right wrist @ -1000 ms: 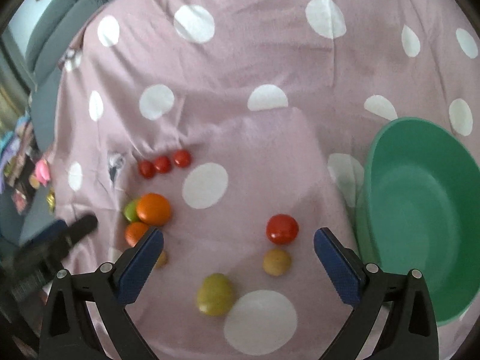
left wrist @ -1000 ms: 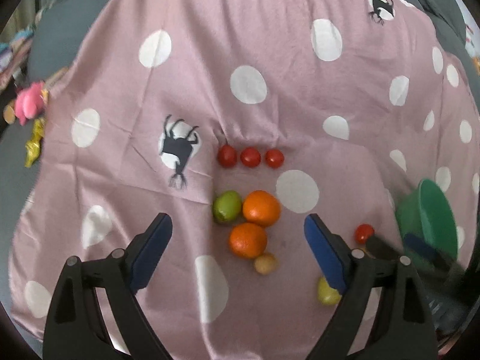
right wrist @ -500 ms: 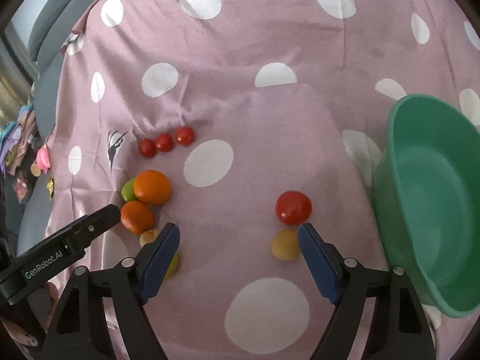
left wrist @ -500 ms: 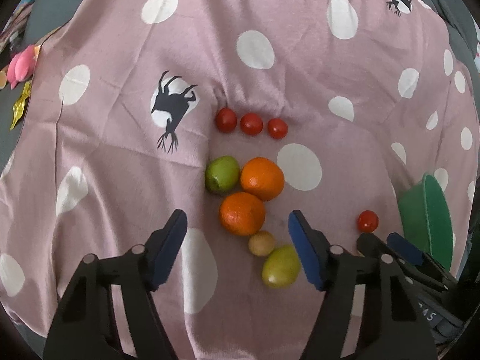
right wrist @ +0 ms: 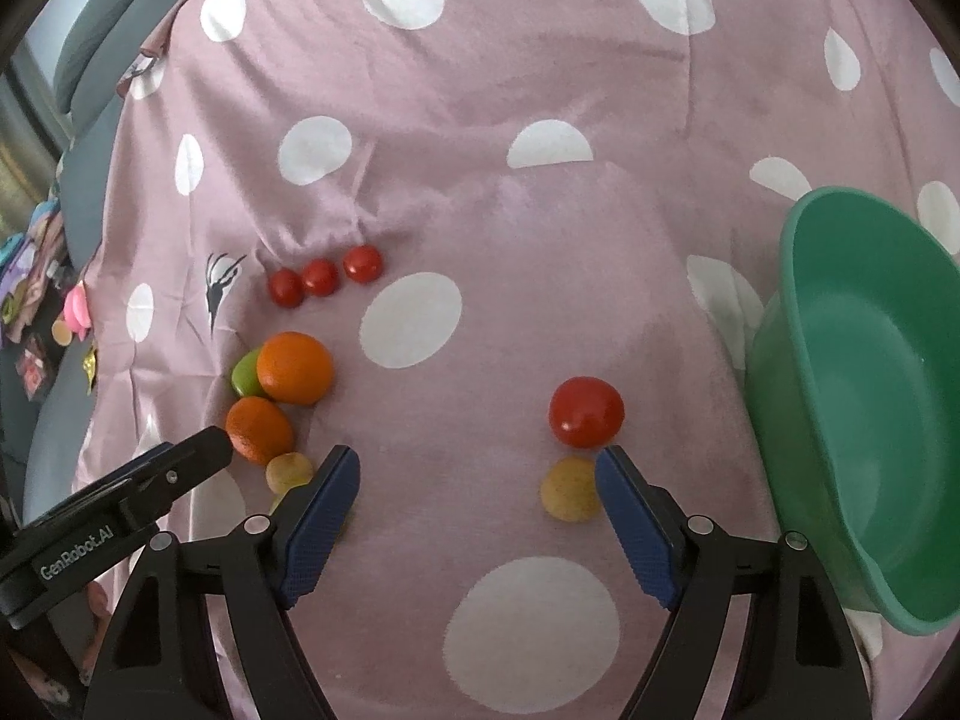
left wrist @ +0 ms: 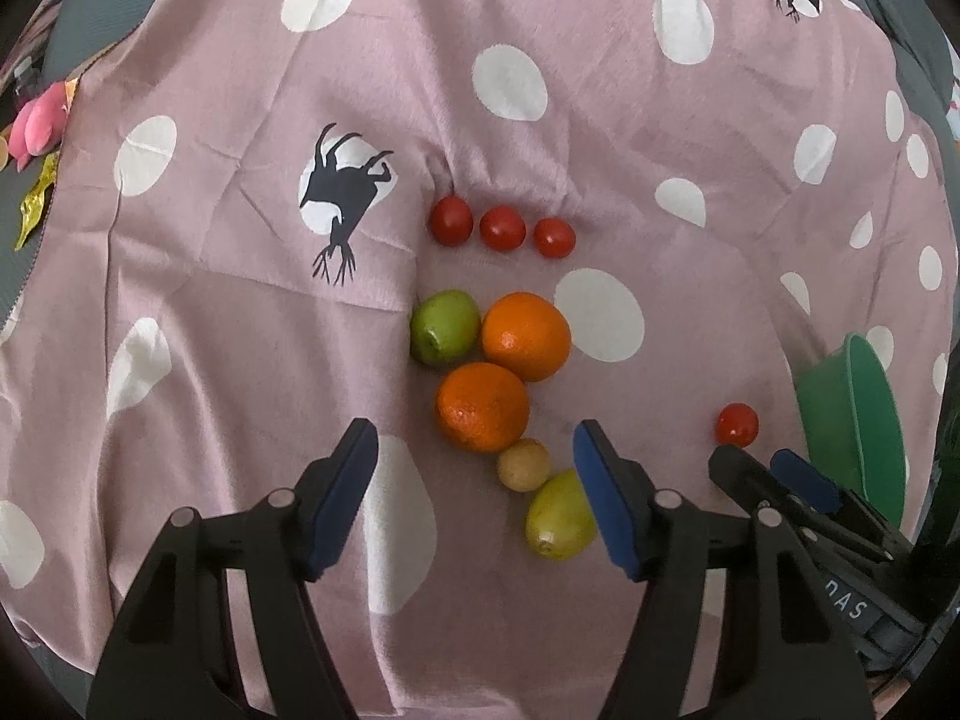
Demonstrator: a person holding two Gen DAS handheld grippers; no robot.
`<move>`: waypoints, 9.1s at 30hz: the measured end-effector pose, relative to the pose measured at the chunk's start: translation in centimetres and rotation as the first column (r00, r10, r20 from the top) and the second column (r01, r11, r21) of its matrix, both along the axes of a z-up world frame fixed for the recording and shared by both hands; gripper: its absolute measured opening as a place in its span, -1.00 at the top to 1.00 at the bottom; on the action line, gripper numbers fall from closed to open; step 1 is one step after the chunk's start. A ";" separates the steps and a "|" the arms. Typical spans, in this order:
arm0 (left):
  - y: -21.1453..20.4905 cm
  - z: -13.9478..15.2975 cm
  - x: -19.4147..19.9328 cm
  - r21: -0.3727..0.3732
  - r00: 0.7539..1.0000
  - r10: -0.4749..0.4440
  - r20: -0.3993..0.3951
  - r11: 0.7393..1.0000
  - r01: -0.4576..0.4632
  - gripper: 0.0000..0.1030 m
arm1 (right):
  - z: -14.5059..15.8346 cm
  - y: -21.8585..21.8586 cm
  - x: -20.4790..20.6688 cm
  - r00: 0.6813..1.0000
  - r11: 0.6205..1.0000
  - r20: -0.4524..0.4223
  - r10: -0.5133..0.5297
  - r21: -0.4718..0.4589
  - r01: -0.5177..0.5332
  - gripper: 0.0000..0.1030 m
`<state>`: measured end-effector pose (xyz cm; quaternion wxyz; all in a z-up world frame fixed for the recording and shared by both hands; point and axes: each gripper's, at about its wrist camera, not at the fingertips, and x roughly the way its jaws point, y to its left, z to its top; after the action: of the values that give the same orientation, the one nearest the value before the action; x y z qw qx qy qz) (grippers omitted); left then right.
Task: Organize fruits
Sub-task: 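Move both tools toward the cluster of oranges and green fruit, then grasp an orange with the right tool while the left tool grasps the other orange, then carry both held oranges over the green bowl with both tools, then open both tools to drop the oranges into the green bowl, then move both tools back to the yellow-green lemon and green lime, then grasp the yellow-green lemon with the right tool while the left tool grasps the green lime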
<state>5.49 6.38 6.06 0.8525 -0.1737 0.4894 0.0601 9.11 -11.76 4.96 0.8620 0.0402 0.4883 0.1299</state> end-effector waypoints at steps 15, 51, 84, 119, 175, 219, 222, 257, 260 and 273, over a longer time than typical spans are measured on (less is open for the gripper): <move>1.6 0.7 -0.7 -0.056 0.996 0.071 0.047 0.996 -0.068 0.00 | 1.2 -0.5 0.2 0.998 0.997 0.049 -0.027 0.078 0.023 -0.25; 0.0 -1.2 1.6 0.008 1.000 0.005 -0.030 1.000 -0.005 0.03 | -2.3 3.3 4.9 0.996 0.976 -0.094 0.010 0.218 0.011 0.07; -2.0 -1.2 2.3 0.047 1.000 -0.002 -0.006 0.999 0.003 0.21 | -0.5 0.5 2.4 0.997 0.986 -0.041 -0.067 0.148 0.072 0.07; -13.0 5.3 1.4 0.137 0.945 -0.286 0.159 0.954 0.266 0.21 | 6.7 -7.2 -1.6 0.947 0.955 0.194 -0.257 0.201 0.218 0.06; -25.4 2.6 4.5 0.039 0.821 -0.555 0.136 0.831 0.555 0.19 | 3.5 -19.5 -2.5 0.781 0.782 0.057 -0.621 0.099 0.615 0.06; 3.7 3.3 -2.2 -0.075 0.977 0.195 0.083 0.979 -0.189 -0.41 | 4.5 -0.7 -0.9 0.995 0.985 0.091 0.031 0.166 -0.046 -0.09; 4.0 2.9 -2.0 -0.067 0.976 0.204 0.072 0.978 -0.200 -0.08 | 3.1 2.2 -0.4 0.992 0.975 0.045 0.116 0.185 -0.122 -0.09; 3.5 3.4 4.8 -0.170 0.995 0.061 0.076 0.984 -0.047 0.27 | -3.2 6.2 1.9 0.987 0.981 -0.096 0.128 0.159 -0.111 0.17; 2.9 2.3 5.7 -0.134 0.998 0.049 0.038 0.990 -0.044 0.30 | -2.8 4.5 2.2 0.992 0.985 -0.089 0.090 0.158 -0.075 0.17; 1.9 -0.2 7.1 -0.027 0.998 0.030 -0.048 0.999 -0.031 0.29 | -2.4 1.5 2.5 0.994 0.977 -0.106 0.025 0.214 -0.002 0.17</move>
<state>12.56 8.24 5.84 0.8371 -0.1915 0.5076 0.0705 11.60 -10.22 2.58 0.8241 0.1361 0.5178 0.1852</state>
